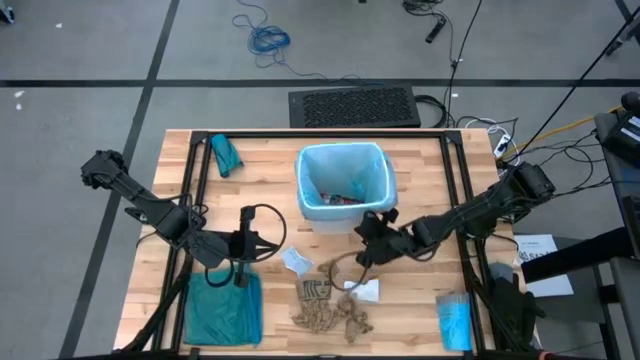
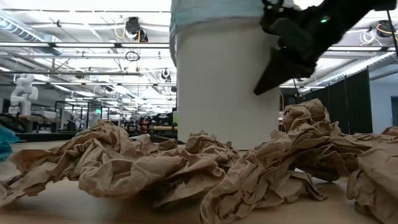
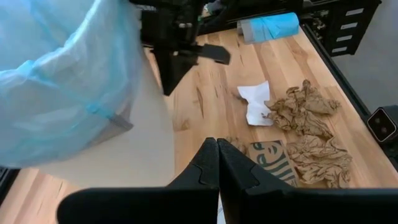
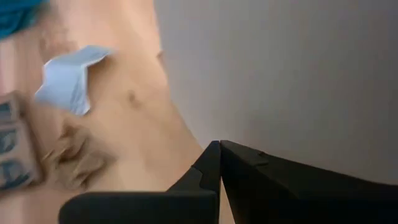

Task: Place trash/remove bag and relplace
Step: Adjust the white trash bin

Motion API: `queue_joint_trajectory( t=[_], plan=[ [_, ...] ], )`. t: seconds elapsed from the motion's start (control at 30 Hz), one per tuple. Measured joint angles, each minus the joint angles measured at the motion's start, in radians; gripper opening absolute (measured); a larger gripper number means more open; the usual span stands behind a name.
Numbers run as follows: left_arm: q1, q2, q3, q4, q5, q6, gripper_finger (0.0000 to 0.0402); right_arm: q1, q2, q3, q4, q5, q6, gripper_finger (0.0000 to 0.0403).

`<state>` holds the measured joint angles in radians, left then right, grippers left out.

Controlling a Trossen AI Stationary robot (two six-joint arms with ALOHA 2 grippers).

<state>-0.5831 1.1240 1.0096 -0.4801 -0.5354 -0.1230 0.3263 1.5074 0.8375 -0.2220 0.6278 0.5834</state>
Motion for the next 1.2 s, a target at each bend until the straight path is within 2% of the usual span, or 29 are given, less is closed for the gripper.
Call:
queue_joint_trajectory(
  t=[0.33, 0.57, 0.87, 1.0, 1.2],
  plan=[
    [0.000, 0.000, 0.000, -0.009, 0.000, 0.003, 0.0000, -0.127, 0.000, 0.000, 0.156, -0.070, -0.146, 0.0000],
    [0.000, 0.000, 0.000, -0.010, 0.000, 0.001, 0.0000, -0.197, 0.000, 0.000, 0.200, -0.111, -0.185, 0.0000],
    [0.000, 0.002, 0.000, 0.000, 0.002, -0.031, 0.0000, -0.102, 0.000, 0.000, 0.229, -0.106, -0.161, 0.0000],
    [0.000, 0.050, -0.023, 0.107, 0.008, -0.021, 0.0000, -0.049, 0.000, 0.000, 0.272, -0.083, -0.154, 0.0000],
    [0.012, 0.198, -0.136, 0.517, 0.010, 0.136, 0.0000, -0.001, 0.000, 0.000, 0.287, 0.031, -0.154, 0.0000]
  ],
)
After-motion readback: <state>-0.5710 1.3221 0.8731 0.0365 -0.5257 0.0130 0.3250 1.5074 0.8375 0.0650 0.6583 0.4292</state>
